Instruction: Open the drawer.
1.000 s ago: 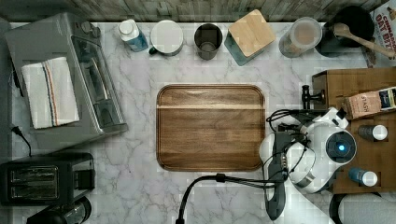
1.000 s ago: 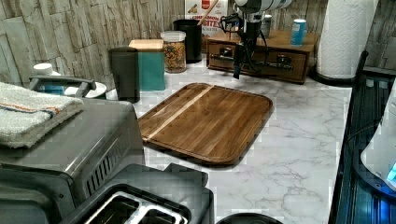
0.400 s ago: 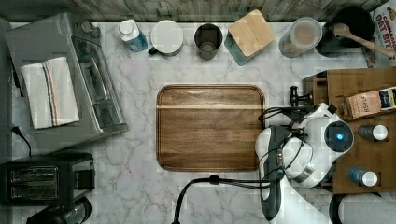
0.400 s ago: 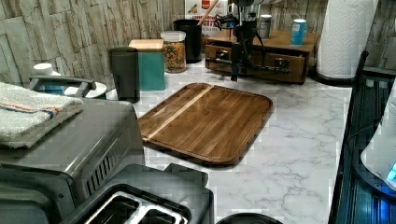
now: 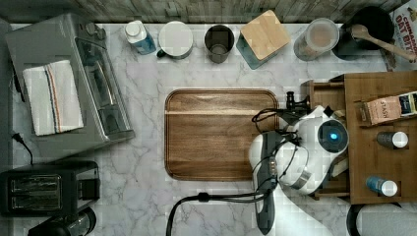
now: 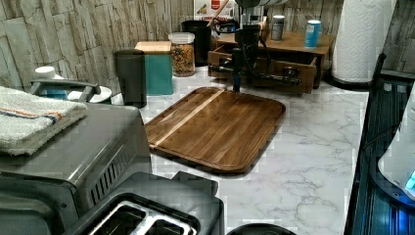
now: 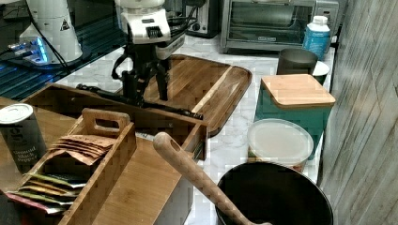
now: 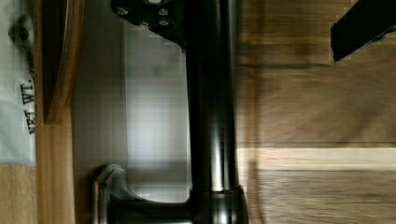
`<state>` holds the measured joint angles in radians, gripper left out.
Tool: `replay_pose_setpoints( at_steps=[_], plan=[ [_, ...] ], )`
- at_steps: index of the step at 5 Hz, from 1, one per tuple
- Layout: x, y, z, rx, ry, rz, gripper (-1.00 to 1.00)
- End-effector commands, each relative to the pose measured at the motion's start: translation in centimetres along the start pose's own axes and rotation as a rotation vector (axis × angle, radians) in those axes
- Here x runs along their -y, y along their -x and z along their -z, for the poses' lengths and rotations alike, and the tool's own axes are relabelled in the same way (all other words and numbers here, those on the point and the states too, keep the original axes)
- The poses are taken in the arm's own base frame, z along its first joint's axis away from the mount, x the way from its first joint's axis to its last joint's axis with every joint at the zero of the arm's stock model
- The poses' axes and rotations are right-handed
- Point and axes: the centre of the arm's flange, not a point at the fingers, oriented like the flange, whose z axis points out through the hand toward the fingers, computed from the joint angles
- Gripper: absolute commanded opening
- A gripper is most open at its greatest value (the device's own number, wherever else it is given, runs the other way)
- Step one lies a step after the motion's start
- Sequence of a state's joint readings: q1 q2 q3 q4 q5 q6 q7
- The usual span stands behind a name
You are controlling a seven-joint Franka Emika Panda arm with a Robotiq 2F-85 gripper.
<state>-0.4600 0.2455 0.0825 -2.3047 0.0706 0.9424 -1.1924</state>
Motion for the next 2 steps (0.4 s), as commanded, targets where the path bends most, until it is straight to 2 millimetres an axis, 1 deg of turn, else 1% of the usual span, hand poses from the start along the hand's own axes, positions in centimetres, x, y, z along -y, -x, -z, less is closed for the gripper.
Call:
replay_pose_setpoints(
  at_steps=[1,2],
  plan=[
    [22.19,-0.73,0.82,0.031,-0.042,0.212,1.0],
    [22.18,-0.74,0.82,0.03,-0.042,0.212,1.0]
  ],
)
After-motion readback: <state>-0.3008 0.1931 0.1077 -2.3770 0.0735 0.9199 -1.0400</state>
